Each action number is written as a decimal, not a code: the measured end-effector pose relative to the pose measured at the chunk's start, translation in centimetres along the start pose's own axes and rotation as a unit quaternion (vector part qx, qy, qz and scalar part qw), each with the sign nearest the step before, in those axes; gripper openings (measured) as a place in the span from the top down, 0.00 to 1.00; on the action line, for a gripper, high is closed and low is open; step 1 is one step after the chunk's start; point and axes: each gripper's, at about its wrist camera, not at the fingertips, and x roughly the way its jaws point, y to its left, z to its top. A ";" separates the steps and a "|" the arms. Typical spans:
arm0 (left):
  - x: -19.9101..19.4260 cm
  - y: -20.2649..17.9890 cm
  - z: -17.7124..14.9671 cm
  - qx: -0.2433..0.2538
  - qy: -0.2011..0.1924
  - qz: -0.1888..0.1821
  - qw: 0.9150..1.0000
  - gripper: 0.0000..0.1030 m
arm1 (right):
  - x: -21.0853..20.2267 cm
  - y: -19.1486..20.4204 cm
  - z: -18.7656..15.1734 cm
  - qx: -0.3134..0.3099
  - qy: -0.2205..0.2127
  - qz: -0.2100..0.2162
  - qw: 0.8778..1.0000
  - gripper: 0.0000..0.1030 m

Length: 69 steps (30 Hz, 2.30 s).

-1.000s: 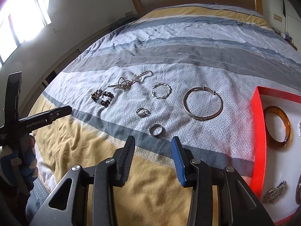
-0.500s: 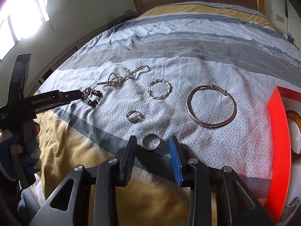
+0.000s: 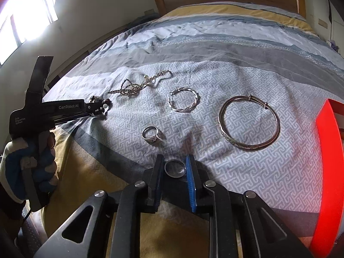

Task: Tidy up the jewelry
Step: 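Close left tool on beaded bracelet while right tool holds the silver ring, then carry beaded bracelet and silver ring with both tools into the red box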

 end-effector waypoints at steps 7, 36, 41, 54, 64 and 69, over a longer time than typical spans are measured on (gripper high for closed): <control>-2.8 0.4 -0.6 0.015 -0.015 0.002 1.000 0.90 | -1.4 0.1 -0.2 0.002 -0.009 0.007 1.000 0.80; -28.3 -5.6 -5.5 0.083 -0.120 -0.068 0.987 0.90 | -26.9 2.6 -5.5 0.023 -0.127 -0.051 0.990 0.80; -32.2 -8.2 -7.3 0.104 -0.137 -0.086 0.981 0.90 | -31.6 1.6 -7.2 0.037 -0.157 -0.069 0.985 0.80; -35.4 -16.7 -11.0 0.175 -0.132 -0.121 0.968 0.90 | -39.9 -3.7 -10.0 0.064 -0.210 -0.112 0.969 0.80; -29.2 -26.6 -12.0 0.247 -0.071 -0.160 0.953 0.90 | -37.1 -11.1 -9.4 0.089 -0.176 -0.140 0.970 0.80; -23.5 -31.1 -12.2 0.273 -0.031 -0.177 0.945 0.90 | -33.0 -14.8 -7.8 0.094 -0.145 -0.143 0.974 0.80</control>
